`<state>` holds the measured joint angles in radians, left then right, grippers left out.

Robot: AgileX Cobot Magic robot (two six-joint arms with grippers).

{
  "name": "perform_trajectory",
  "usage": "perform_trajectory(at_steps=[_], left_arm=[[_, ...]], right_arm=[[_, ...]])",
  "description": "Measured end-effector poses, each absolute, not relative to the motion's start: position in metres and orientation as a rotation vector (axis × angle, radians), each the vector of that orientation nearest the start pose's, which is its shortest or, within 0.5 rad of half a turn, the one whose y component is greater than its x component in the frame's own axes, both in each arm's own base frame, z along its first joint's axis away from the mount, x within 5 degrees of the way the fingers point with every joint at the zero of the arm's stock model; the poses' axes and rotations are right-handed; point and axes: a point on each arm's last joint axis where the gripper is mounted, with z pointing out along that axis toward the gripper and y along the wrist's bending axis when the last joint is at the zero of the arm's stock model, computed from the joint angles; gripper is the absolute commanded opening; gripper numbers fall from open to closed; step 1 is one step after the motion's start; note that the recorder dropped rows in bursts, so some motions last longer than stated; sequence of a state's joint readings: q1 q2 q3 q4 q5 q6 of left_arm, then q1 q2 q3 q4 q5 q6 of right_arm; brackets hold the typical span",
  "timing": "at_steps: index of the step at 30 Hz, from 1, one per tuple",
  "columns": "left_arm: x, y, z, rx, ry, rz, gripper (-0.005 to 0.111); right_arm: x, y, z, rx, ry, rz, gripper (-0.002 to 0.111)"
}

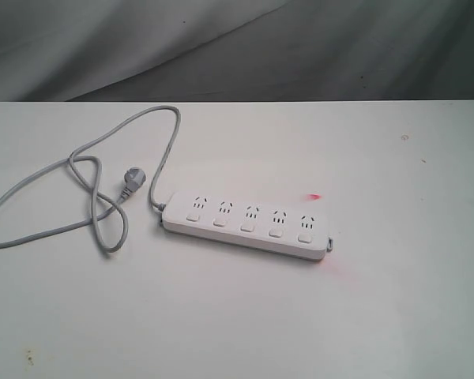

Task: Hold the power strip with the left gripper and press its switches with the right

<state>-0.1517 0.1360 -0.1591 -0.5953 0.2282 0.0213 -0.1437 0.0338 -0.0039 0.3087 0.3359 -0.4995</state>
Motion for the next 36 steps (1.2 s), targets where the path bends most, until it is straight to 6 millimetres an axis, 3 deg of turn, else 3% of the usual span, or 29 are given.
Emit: perform_trajectory(at_steps=[4, 6, 10, 11, 12, 14, 16, 18, 20, 24, 29, 36], left_arm=[[0.078, -0.027, 0.267, -0.096, 1.819, -0.541, 0.0], [0.102, -0.034, 0.29, 0.104, 1.96, -0.408, 0.0], [0.183, -0.047, 0.318, 0.605, 2.156, -0.161, 0.0], [0.215, -0.053, 0.316, 0.762, 2.206, -0.129, 0.0], [0.231, -0.056, 0.315, 0.821, 2.228, -0.126, 0.0], [0.282, -0.065, 0.304, 0.948, 2.277, -0.128, 0.0], [0.315, -0.07, 0.292, 1.107, 2.252, -0.094, 0.0], [0.335, -0.074, 0.277, 1.341, 2.163, -0.034, 0.0], [0.346, -0.075, 0.262, 1.618, 2.017, 0.033, 0.0], [0.354, -0.077, 0.239, 1.863, 1.877, 0.053, 0.0], [0.362, -0.081, 0.206, 1.916, 1.905, -0.049, 0.0], [0.366, -0.082, 0.189, 1.929, 1.933, -0.093, 0.01]], right_arm=[[0.056, 0.001, 0.184, -0.129, 1.831, -0.155, 0.0], [0.056, 0.001, 0.184, -0.129, 1.831, -0.155, 0.0], [0.056, 0.001, 0.184, -0.129, 1.831, -0.155, 0.0], [0.056, 0.001, 0.184, -0.129, 1.831, -0.155, 0.0], [0.056, 0.001, 0.184, -0.129, 1.831, -0.155, 0.0], [0.056, 0.001, 0.184, -0.129, 1.831, -0.155, 0.0], [0.056, 0.001, 0.184, -0.129, 1.831, -0.155, 0.0], [0.056, 0.001, 0.184, -0.129, 1.831, -0.155, 0.0], [0.056, 0.001, 0.184, -0.129, 1.831, -0.155, 0.0], [0.056, 0.001, 0.184, -0.129, 1.831, -0.155, 0.0], [0.056, 0.001, 0.184, -0.129, 1.831, -0.155, 0.0], [0.056, 0.001, 0.184, -0.129, 1.831, -0.155, 0.0]])
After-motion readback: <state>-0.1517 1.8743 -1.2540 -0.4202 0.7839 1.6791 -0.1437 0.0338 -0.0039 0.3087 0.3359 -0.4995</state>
